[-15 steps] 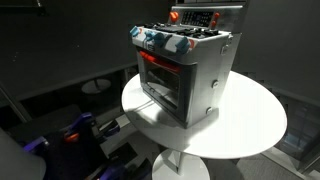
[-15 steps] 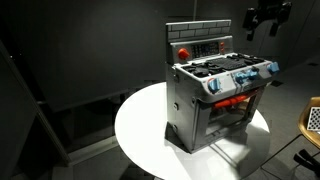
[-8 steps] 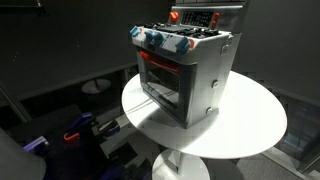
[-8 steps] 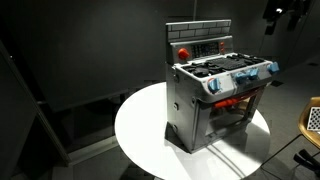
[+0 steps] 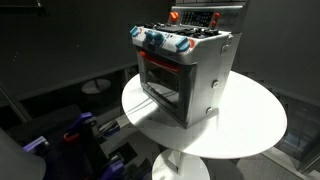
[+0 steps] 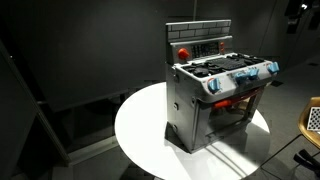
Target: Press the orange button on the cooker
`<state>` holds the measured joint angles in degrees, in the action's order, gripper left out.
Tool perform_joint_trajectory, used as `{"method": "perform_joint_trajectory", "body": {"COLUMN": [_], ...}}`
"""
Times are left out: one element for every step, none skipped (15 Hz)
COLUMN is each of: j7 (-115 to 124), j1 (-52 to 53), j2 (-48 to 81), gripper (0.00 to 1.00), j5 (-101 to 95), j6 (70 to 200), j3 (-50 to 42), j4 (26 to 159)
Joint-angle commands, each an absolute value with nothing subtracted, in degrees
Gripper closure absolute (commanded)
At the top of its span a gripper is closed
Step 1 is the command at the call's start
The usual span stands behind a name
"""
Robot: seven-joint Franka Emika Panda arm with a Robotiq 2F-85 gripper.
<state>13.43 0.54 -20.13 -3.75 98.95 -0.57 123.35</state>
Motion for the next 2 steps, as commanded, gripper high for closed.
{"method": "perform_joint_trajectory", "body": {"j7": [13.2, 13.2], "j1": [-0.4, -0.4], "j2": [-20.1, -20.1], "gripper": [0.00, 0.00], "j5": [-3.5, -3.5], "j6": [98.8, 98.8], "j3": [0.3, 0.3], "j4": [123.3, 123.4]}}
